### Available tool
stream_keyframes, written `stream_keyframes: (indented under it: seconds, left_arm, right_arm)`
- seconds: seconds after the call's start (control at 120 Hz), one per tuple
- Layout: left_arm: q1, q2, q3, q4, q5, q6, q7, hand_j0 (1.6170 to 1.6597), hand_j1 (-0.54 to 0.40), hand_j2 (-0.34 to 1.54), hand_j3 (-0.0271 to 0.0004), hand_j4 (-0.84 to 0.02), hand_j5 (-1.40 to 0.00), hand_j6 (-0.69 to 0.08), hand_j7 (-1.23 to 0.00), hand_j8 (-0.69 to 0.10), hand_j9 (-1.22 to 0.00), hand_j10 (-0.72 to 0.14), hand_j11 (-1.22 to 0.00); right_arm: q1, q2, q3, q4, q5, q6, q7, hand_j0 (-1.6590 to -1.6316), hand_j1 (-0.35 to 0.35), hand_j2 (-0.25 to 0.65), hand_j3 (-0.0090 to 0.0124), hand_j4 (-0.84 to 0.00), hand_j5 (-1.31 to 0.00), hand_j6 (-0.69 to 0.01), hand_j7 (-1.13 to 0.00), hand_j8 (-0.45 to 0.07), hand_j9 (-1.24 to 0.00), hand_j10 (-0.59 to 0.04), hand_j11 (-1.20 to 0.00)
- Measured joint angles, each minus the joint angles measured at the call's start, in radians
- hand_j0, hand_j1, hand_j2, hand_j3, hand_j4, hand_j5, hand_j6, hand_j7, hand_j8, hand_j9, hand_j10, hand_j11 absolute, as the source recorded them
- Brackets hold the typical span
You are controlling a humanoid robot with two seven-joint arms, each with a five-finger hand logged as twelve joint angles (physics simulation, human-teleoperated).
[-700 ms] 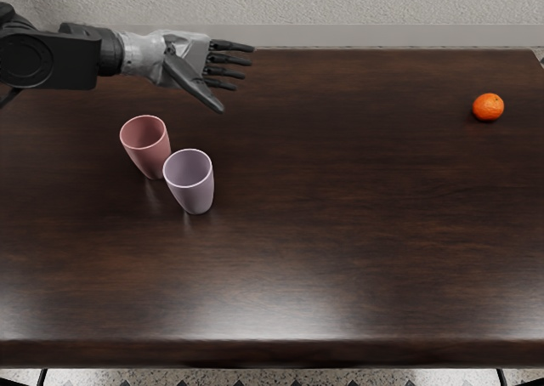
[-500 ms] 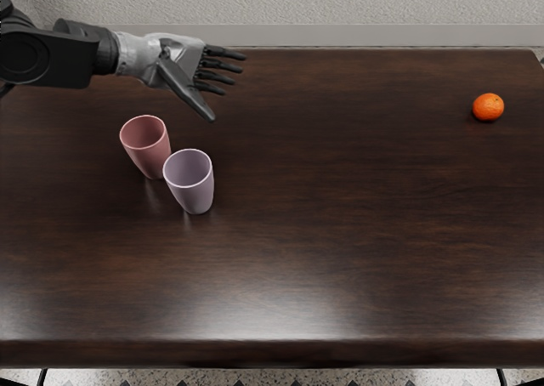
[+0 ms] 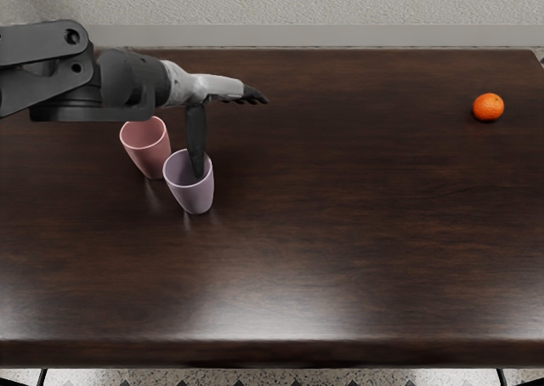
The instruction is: Pick up cup and place in cup with left hand
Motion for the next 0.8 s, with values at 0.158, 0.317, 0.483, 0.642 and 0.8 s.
stream_keyframes:
  seconds: [0.158, 0.317, 0.483, 0.642, 0.8]
  left_arm:
    - [-0.015, 0.056, 0.075, -0.14, 0.059, 0.072, -0.004, 1.6581, 0.263, 0.02, 0.0, -0.075, -0.09, -0.075, -0.09, -0.075, -0.09, -0.074, -0.09]
    - [-0.013, 0.071, 0.164, -0.185, 0.118, 0.163, -0.011, 1.6581, 0.236, 0.02, 0.0, -0.097, -0.12, -0.098, -0.12, -0.098, -0.12, -0.097, -0.12]
    - [-0.003, 0.085, 0.212, -0.19, 0.176, 0.217, -0.017, 1.6581, 0.202, 0.03, 0.0, -0.125, -0.16, -0.126, -0.16, -0.126, -0.16, -0.125, -0.16]
    - [0.01, 0.079, 0.226, -0.19, 0.203, 0.232, -0.017, 1.6581, 0.151, 0.03, 0.0, -0.168, -0.22, -0.169, -0.22, -0.168, -0.22, -0.168, -0.22]
    - [0.024, 0.079, 0.232, -0.19, 0.212, 0.24, -0.015, 1.6581, 0.096, 0.04, 0.0, -0.214, -0.28, -0.214, -0.28, -0.214, -0.27, -0.213, -0.27]
  right_arm:
    - [0.0, 0.0, 0.0, 0.0, 0.0, 0.0, 0.0, -1.6581, -0.349, 0.0, 0.0, 0.0, 0.0, -0.001, 0.0, 0.0, 0.0, 0.0, 0.0]
    - [0.0, 0.0, 0.0, 0.0, 0.0, 0.0, 0.0, -1.6581, -0.349, 0.0, 0.0, 0.0, 0.0, -0.001, 0.0, 0.0, 0.0, 0.0, 0.0]
    - [0.0, 0.0, 0.0, 0.0, 0.0, 0.0, 0.0, -1.6581, -0.349, 0.0, 0.0, 0.0, 0.0, -0.001, 0.0, 0.0, 0.0, 0.0, 0.0]
    - [0.0, 0.0, 0.0, 0.0, 0.0, 0.0, 0.0, -1.6581, -0.349, 0.0, 0.0, 0.0, 0.0, -0.001, 0.0, 0.0, 0.0, 0.0, 0.0]
    - [0.0, 0.0, 0.0, 0.0, 0.0, 0.0, 0.0, -1.6581, -0.349, 0.0, 0.0, 0.0, 0.0, -0.001, 0.0, 0.0, 0.0, 0.0, 0.0]
